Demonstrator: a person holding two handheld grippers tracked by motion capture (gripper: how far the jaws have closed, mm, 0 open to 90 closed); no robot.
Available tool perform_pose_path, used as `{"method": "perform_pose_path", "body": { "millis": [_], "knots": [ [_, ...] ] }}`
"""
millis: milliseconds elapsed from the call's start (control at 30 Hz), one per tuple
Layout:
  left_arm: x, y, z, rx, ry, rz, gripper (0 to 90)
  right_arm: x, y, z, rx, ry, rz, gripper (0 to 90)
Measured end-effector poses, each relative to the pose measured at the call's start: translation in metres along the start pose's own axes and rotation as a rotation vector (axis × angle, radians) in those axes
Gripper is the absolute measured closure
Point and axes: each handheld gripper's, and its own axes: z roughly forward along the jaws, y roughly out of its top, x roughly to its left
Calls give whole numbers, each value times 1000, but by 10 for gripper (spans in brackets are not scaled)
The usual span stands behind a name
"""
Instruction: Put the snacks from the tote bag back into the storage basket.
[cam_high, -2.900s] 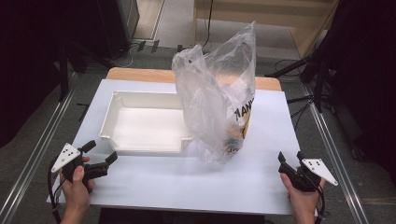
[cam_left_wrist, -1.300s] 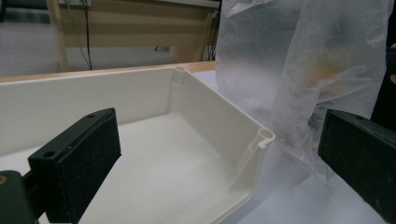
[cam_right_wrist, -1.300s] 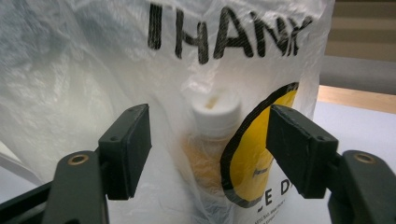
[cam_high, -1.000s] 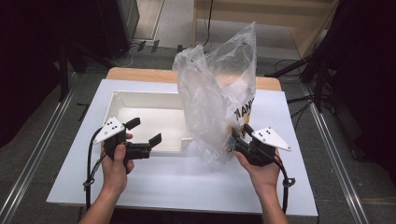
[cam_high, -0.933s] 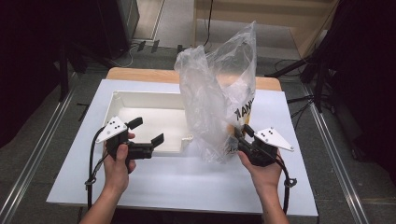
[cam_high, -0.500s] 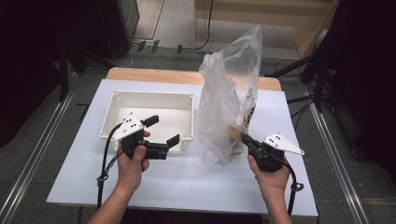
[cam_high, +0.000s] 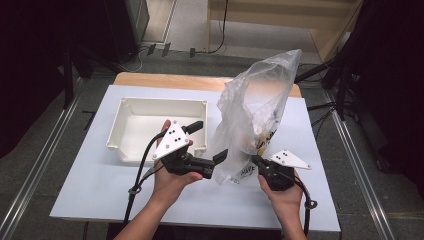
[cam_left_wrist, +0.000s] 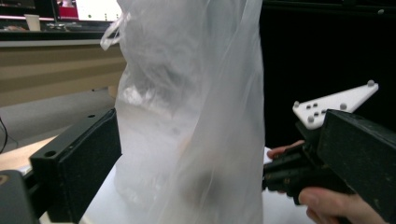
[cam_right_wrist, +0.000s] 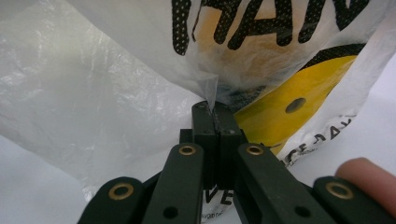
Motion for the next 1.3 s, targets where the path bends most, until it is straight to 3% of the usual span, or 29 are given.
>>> {"method": "perform_pose_path", "body": {
  "millis": [67, 133, 267, 300, 333, 400, 433, 500, 567, 633, 700, 733, 800, 933, 1300],
  "knots": [
    [0, 6, 4, 2, 31, -36, 172, 2, -4, 1, 15, 7, -4, 900],
    [5, 10, 6, -5, 22, -76, 306, 2, -8, 3, 33, 1, -18, 900],
    [10, 14, 10, 14, 19, -93, 656, 0, -16, 7, 66, -3, -12, 900],
    [13, 12, 13, 34, -19, -107, 731, -2, -18, 8, 72, -1, -8, 900],
    [15, 10, 15, 53, -24, -115, 805, -3, -20, 9, 80, -3, -10, 900],
    [16, 7, 16, 67, -25, -128, 855, -4, -21, 10, 89, -6, -6, 900],
    [21, 0, 19, 84, -47, -163, 900, -6, -24, 10, 93, -8, 2, 860],
    [23, -8, 23, 105, -63, -186, 900, -8, -25, 7, 65, -36, 6, 720],
    [23, -12, 25, 116, -70, -188, 900, -9, -24, 4, 45, -31, 10, 666],
    [22, -26, 30, 149, -83, -192, 900, -12, -20, -6, -35, -20, 32, 562],
    [23, -34, 32, 160, -92, -204, 900, -12, -16, -14, -80, -31, 18, 518],
    [23, -34, 32, 160, -92, -204, 900, -12, -16, -14, -80, -31, 18, 518],
    [24, -42, 34, 173, -94, -208, 900, -13, -6, -24, -141, -74, 1, 467],
    [23, -56, 38, 208, -90, -214, 900, -18, 9, -37, -199, -93, 15, 429],
    [19, -76, 50, 265, -89, -211, 900, -23, 40, -59, -266, -107, 10, 350]
  ]
}}
